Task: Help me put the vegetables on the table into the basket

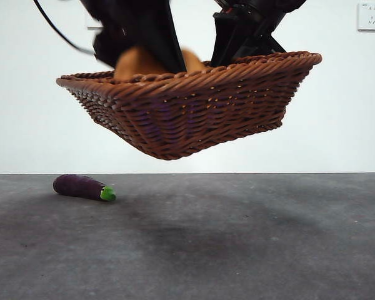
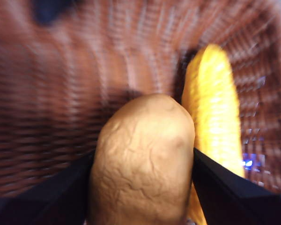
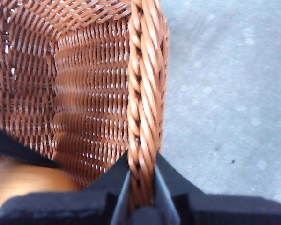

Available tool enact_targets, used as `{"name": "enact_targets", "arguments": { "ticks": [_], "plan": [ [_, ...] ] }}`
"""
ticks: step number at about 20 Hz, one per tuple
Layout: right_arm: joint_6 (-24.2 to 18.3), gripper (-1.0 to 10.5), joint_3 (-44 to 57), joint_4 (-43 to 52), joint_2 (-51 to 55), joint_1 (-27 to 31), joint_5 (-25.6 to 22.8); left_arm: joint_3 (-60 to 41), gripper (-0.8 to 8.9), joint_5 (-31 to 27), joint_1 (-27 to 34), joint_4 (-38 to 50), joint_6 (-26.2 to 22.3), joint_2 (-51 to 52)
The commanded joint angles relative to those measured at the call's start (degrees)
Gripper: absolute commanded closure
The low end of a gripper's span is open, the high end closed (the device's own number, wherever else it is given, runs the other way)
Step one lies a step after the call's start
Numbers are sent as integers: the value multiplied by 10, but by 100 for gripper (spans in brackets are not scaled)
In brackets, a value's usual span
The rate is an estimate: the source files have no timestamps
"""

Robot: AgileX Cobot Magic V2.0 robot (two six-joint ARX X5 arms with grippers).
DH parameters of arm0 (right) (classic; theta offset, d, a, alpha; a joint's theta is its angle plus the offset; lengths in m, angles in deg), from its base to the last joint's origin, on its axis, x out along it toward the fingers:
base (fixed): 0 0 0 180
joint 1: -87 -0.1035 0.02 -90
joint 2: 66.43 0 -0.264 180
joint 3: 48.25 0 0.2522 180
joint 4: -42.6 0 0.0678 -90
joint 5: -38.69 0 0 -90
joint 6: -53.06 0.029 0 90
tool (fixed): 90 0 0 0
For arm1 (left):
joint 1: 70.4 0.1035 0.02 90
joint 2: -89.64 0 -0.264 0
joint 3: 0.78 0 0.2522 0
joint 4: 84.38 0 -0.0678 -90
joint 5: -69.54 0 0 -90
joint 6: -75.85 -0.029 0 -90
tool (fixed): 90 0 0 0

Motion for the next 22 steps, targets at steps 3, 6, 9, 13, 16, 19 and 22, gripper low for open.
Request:
{"name": "enact_targets", "arguments": {
  "ticks": [3, 6, 9, 13, 16, 19, 22],
  "plan": [
    [8, 963, -2, 7, -3, -1, 7, -2, 816, 1, -6, 2, 8, -30],
    [8, 963, -2, 10, -3, -1, 7, -2, 539, 1, -6, -2, 32, -26],
    [6, 963, -2, 10, -3, -1, 7, -2, 313, 0, -5, -2, 35, -14],
    [6, 963, -2, 10, -3, 0, 5, -1, 313, 0, 8, 0, 65, 18],
    [6, 963, -2, 10, -3, 0, 3, 18, 313, -4, 32, -9, 99, 44],
    [-1, 963, -2, 7, 7, 18, -13, 62, 313, -98, 65, -23, 152, 77],
    [-7, 963, -2, 3, 30, 66, -14, 129, 314, -176, 117, -33, 213, 85]
  ]
}}
